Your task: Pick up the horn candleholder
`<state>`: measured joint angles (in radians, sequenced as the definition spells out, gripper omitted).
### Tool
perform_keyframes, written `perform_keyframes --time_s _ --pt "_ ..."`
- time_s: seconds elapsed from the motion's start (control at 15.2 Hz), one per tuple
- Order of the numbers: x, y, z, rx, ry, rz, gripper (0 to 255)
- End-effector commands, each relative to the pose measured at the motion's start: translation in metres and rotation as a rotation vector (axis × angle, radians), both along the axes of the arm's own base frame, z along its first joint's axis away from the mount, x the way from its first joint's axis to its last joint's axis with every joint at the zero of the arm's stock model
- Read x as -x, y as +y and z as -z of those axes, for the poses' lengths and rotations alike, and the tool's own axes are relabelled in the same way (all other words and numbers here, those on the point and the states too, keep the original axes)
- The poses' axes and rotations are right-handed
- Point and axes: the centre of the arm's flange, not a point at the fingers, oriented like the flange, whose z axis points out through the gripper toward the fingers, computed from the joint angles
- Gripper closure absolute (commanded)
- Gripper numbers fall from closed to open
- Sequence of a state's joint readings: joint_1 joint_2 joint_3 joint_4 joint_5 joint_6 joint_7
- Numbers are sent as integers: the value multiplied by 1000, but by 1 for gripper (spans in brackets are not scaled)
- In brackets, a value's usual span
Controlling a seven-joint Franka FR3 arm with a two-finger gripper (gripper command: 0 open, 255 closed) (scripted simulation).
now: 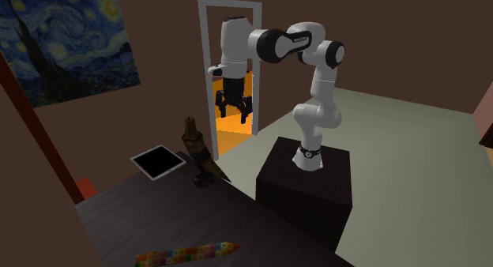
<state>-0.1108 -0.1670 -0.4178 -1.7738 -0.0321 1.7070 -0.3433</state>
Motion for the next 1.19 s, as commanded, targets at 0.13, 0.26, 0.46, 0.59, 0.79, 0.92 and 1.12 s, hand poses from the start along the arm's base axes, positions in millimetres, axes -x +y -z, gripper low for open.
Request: perform_keyframes --time_s 0.13,0.26,0.46,0.59,0.79,0.92,1.12 --pt "-23 -46 -7 8 -23 7 0" --pt "-33 -69 -13 12 -35 11 0" --pt "-47 -102 -22 17 -52 17 0" --pt "-57 -125 -28 21 -63 21 0" --pt "-64 -141 -27 23 -72 24 0" --pt "-64 -141 -16 23 -72 24 0" --pt "-64 -141 0 23 -72 24 0"
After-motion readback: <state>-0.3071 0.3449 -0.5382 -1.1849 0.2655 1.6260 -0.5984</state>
